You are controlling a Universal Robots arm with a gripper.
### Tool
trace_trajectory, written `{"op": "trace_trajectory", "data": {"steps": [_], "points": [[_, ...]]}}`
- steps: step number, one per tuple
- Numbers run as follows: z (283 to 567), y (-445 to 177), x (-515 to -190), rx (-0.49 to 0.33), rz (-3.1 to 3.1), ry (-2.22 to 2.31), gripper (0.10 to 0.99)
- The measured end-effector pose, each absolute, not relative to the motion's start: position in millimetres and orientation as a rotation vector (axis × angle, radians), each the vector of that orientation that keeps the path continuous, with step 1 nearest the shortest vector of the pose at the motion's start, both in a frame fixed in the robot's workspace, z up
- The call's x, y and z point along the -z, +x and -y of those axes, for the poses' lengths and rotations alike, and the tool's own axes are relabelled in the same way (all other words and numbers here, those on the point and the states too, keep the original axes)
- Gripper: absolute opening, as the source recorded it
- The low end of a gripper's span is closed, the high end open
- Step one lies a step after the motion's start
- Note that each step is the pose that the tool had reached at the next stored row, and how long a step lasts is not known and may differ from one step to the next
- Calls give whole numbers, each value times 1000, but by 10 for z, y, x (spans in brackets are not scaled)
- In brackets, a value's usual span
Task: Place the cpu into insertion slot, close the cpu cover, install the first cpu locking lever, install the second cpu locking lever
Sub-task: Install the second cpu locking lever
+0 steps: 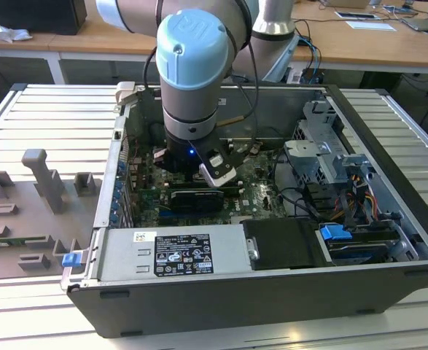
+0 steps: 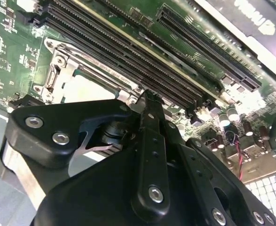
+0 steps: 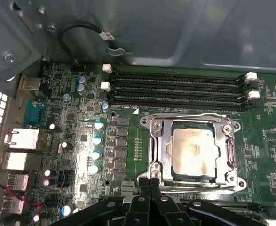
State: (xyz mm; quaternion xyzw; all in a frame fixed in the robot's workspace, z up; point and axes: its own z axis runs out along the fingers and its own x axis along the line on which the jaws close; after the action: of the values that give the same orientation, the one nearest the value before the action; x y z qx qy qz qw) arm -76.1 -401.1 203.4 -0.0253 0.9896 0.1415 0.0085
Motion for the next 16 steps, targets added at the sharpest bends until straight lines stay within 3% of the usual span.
{"op": "trace_trajectory", "data": {"steps": [7,16], "points": [[4024,-772,-1957,-506,-3080,-84,106],[4031,-782,-1992,-519,-3077,-85,106]]}}
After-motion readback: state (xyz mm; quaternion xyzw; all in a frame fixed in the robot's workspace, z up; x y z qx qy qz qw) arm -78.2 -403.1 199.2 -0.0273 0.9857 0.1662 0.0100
